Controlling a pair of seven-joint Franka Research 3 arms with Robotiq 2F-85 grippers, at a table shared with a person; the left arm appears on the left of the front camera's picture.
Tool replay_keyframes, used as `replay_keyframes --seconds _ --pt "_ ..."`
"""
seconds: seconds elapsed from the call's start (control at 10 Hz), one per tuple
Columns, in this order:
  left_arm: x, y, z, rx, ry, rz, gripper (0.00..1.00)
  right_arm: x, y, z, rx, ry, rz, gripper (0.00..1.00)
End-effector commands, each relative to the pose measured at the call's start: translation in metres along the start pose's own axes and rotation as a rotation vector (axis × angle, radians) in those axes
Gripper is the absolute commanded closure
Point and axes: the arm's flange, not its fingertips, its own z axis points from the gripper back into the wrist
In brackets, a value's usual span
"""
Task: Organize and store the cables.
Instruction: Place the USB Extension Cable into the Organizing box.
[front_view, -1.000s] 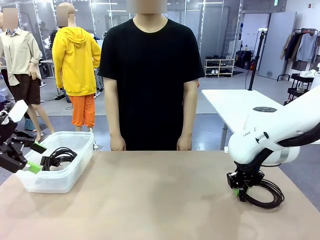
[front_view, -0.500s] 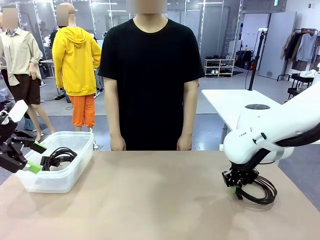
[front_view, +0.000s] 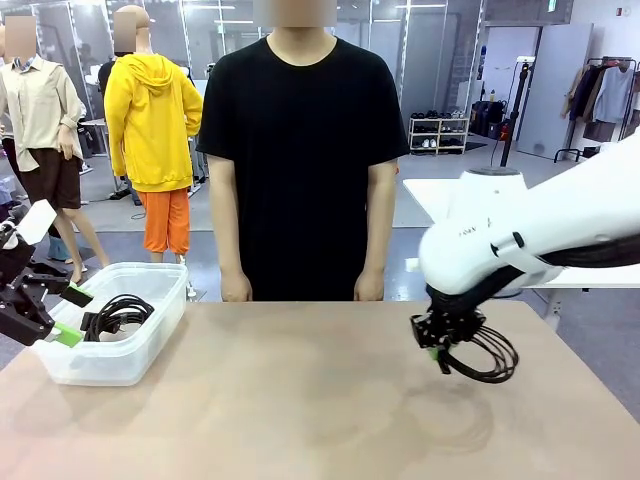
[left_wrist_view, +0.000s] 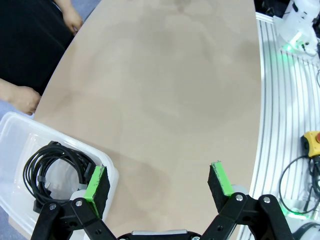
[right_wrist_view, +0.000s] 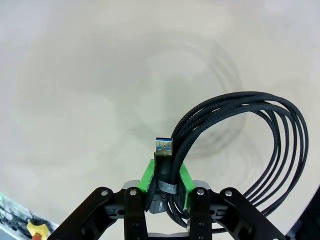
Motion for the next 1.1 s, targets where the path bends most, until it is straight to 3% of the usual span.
replay_keyframes --seconds 0.0,0.2,0.5,0.7,1.0 --pt "0.002 0.001 0.0 0.005 0.001 0.011 0.0 0.01 0.028 0.003 0.105 0.035 0.05 1.0" --pt "0.002 0.001 0.0 0.005 0.001 0.011 0.0 0.023 0.082 -0.01 0.149 0.023 0.097 1.0" --pt "0.002 0.001 0.0 0.005 0.001 0.011 0.0 0.034 0.165 -0.037 0.119 0.066 0.179 1.0" --pt "0.002 0.001 0.0 0.005 0.001 0.011 0.0 0.036 0.192 -0.056 0.143 0.077 0.225 1.0" --pt "0.002 0.001 0.0 0.005 0.001 0.011 0.0 0.031 0.204 -0.061 0.19 0.068 0.238 1.0"
